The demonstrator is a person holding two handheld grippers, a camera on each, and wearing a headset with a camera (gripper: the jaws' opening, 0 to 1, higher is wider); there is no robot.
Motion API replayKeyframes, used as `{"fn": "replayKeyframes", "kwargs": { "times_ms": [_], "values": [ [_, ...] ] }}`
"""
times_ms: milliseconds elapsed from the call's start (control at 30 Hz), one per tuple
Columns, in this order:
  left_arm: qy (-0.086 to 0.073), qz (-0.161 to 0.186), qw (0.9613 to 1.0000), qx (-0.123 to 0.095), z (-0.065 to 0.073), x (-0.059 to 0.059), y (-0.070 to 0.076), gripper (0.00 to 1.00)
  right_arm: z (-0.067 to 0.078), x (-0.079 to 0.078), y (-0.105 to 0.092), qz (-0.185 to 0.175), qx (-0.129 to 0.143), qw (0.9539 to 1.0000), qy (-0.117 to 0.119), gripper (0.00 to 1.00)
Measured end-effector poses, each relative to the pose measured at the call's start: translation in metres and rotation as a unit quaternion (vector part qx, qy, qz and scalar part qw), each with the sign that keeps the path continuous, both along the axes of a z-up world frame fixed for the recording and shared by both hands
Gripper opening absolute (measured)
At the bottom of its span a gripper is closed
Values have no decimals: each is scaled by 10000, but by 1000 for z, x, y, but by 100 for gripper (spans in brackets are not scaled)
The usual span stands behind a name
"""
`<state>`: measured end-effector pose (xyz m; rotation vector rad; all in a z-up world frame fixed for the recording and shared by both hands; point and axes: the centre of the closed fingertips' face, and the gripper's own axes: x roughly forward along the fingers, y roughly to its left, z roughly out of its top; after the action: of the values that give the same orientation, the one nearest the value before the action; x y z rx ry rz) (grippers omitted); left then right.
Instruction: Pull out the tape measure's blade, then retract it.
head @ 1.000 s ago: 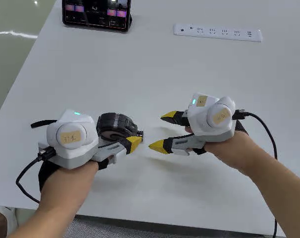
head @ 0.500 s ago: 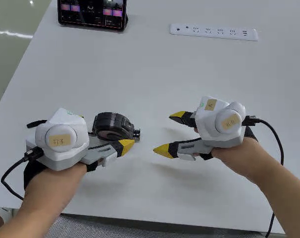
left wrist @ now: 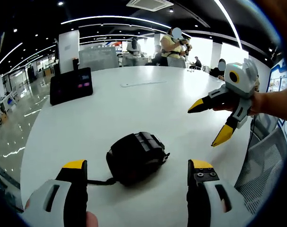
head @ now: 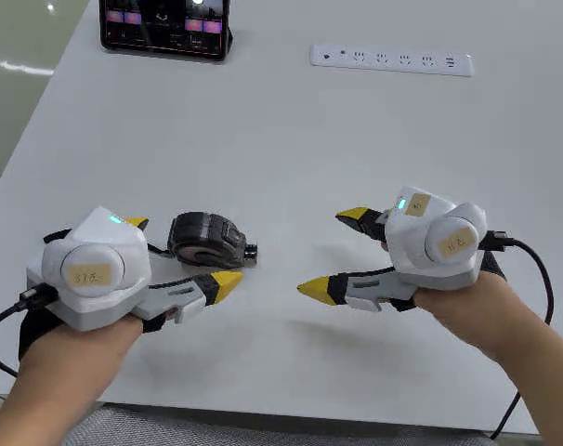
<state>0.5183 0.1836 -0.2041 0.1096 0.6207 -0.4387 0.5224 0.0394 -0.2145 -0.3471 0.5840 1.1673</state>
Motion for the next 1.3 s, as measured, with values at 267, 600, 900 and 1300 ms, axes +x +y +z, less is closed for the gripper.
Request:
{"fn": "replayKeyframes", "kwargs": {
  "times_ms": [267,600,900,1300],
  "values": [
    [1,-174,9998,120,0,-4,3,88,5,-3,-11,-148,95,9998,3,72],
    [-7,-373,9992,160,1,-10,5,93,7,-4,-24,-283,72,9996,-52,79],
    [58,-499,9986,166,-2,-16,9,96,6,-12,-32,-342,88,9994,-3,86],
    [93,-683,9975,158,-4,-22,12,99,8,-15,-44,-471,132,9988,25,93]
  ]
}}
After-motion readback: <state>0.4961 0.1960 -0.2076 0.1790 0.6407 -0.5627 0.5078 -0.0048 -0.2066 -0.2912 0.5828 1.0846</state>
